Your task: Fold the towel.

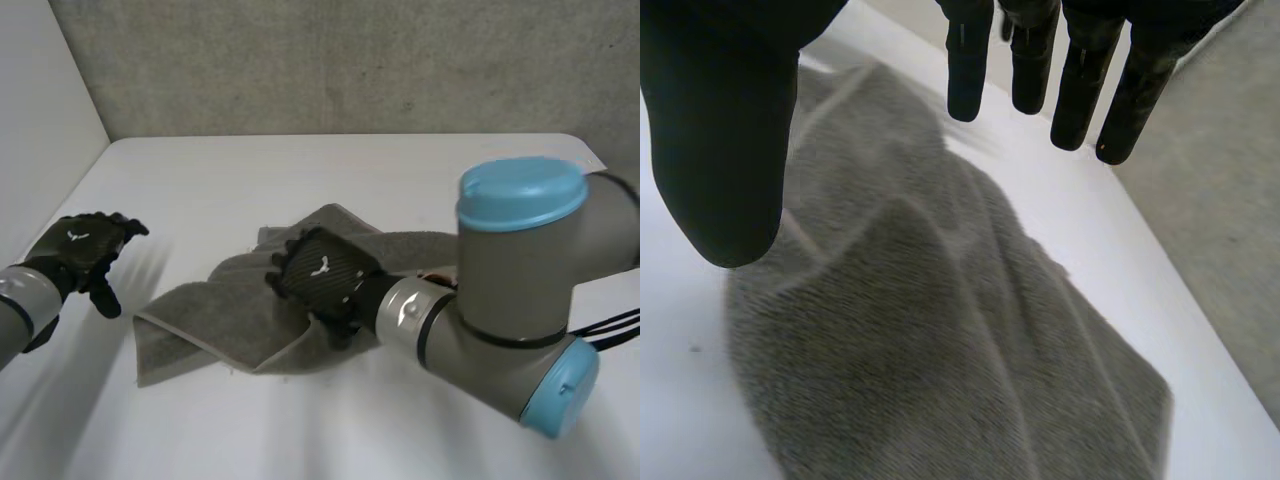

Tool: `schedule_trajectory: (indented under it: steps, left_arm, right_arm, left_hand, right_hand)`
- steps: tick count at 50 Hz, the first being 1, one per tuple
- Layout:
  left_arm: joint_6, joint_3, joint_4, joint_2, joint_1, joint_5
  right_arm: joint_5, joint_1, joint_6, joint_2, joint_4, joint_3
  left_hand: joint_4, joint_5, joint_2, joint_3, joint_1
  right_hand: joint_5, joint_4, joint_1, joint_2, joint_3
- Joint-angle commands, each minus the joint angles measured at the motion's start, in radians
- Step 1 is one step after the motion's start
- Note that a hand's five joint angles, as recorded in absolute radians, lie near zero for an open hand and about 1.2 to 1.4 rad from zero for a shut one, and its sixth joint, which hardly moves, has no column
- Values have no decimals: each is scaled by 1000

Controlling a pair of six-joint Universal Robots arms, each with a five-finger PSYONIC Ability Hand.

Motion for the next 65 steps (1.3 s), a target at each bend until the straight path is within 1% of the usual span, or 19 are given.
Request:
schedule_trajectory:
  steps: [1,8,17,19,21,22,27,33,41,43,44,46,48,57,59,60,62,63,65]
  left_arm:
    - [2,-9,7,-39,67,114]
    - [2,-6,8,-117,90,160]
    - [2,-4,11,-147,89,205]
    - [2,-4,13,-147,87,209]
    - [2,-3,14,-150,83,214]
    - [2,-3,14,-150,83,214]
    - [2,-1,16,-170,70,212]
    - [4,16,22,-208,52,209]
    - [2,82,90,-294,21,196]
    - [2,114,103,-311,7,182]
    - [2,114,103,-311,7,182]
    - [-3,149,105,-312,-19,153]
    - [-4,169,108,-312,-37,139]
    - [-13,309,244,-300,-158,68]
    - [-15,397,347,-297,-219,-4]
    - [-15,398,347,-297,-220,-4]
    - [-24,457,512,-273,-265,-106]
    - [-24,457,513,-273,-266,-107]
    - [-68,470,720,-224,-293,-192]
  right_arm:
    - [41,42,-133,32,0,-2]
    - [156,89,-266,97,-9,-35]
    - [205,89,-339,164,-27,-56]
    - [216,89,-340,175,-41,-59]
    - [234,89,-342,189,-85,-61]
    - [234,89,-342,189,-86,-61]
    - [282,80,-339,186,-152,-53]
    - [291,78,-325,173,-155,-44]
    - [297,35,-320,146,-159,-36]
    - [315,20,-319,144,-173,-47]
    - [316,20,-319,144,-173,-47]
    - [357,-3,-319,143,-210,-56]
    - [378,-17,-319,138,-239,-61]
    - [449,-90,-276,129,-403,-186]
    - [448,-132,-230,124,-495,-269]
    - [448,-132,-230,124,-495,-269]
    - [451,-162,-181,105,-639,-314]
    - [451,-162,-181,104,-639,-314]
    - [457,-188,-126,53,-803,-302]
  left_hand:
    - [83,83,82,82,81]
    - [92,92,91,91,89]
    - [101,101,99,100,98]
    - [115,115,114,115,113]
    - [148,148,146,147,145]
    - [148,148,146,147,145]
    - [156,157,155,156,154]
    - [206,207,205,206,204]
    - [512,512,511,511,509]
    - [810,810,808,809,807]
    - [811,811,810,810,809]
    - [1071,1071,1070,1070,1069]
    - [1133,1133,1132,1132,1131]
    - [1134,1134,1133,1133,1131]
    - [1134,1134,1133,1133,1131]
    - [1134,1134,1133,1133,1131]
    - [1134,1134,1133,1133,1131]
    - [1134,1134,1133,1133,1131]
    - [1134,1134,1133,1133,1131]
  right_hand:
    - [73,78,78,87,77]
    - [138,143,143,152,142]
    - [238,243,243,251,241]
    - [305,310,310,319,309]
    - [530,535,535,544,534]
    - [531,536,536,545,535]
    - [997,1002,1002,1011,1001]
    - [1085,1090,1090,1099,1089]
    - [1085,1090,1090,1099,1089]
    - [1085,1090,1090,1099,1089]
    - [1085,1090,1090,1099,1089]
    - [1085,1090,1090,1099,1089]
    - [1085,1090,1090,1099,1089]
    - [1085,1090,1090,1099,1089]
    - [1085,1090,1090,1099,1089]
    - [1085,1090,1090,1099,1089]
    - [1085,1090,1090,1099,1089]
    - [1085,1090,1090,1099,1089]
    - [1085,1090,1090,1099,1089]
